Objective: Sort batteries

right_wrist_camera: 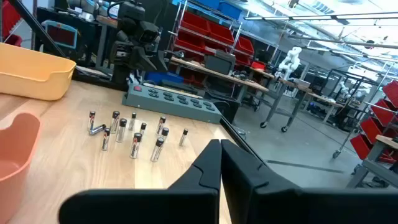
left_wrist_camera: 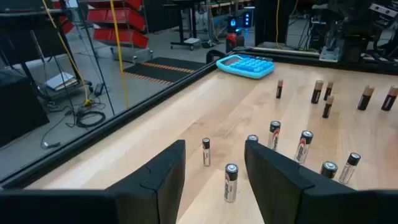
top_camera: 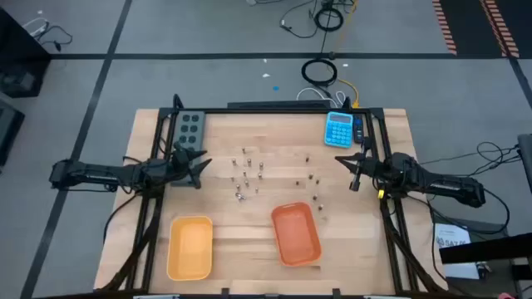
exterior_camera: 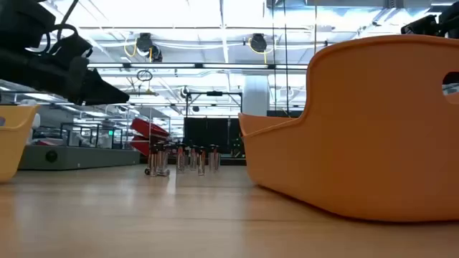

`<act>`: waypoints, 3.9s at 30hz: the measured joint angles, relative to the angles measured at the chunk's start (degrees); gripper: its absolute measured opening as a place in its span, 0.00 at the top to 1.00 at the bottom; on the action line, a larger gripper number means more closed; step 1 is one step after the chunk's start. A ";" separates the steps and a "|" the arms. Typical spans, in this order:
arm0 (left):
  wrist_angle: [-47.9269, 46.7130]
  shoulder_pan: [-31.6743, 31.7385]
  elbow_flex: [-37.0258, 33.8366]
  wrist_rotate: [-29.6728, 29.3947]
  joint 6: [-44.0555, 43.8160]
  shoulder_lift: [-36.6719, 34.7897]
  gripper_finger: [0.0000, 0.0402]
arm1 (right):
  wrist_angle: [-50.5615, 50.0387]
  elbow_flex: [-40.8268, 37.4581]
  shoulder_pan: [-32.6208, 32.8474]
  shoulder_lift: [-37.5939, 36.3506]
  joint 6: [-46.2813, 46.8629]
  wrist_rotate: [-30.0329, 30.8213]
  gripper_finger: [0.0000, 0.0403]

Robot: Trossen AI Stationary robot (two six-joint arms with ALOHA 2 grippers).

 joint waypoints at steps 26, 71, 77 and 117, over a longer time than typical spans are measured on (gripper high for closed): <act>0.00 0.02 0.00 0.02 0.00 0.00 0.56 | -0.01 0.01 -0.01 0.01 0.00 0.00 1.00; 0.00 0.02 0.00 0.02 0.00 0.02 0.56 | 1.25 0.00 -0.02 0.00 6.33 -0.13 1.00; 0.00 0.02 0.01 0.01 0.01 0.00 0.56 | 5.16 0.00 -0.02 0.02 15.97 -0.15 1.00; 5.15 0.06 0.01 6.27 1.41 0.02 0.56 | 21.76 0.06 0.00 -0.02 22.63 -0.18 1.00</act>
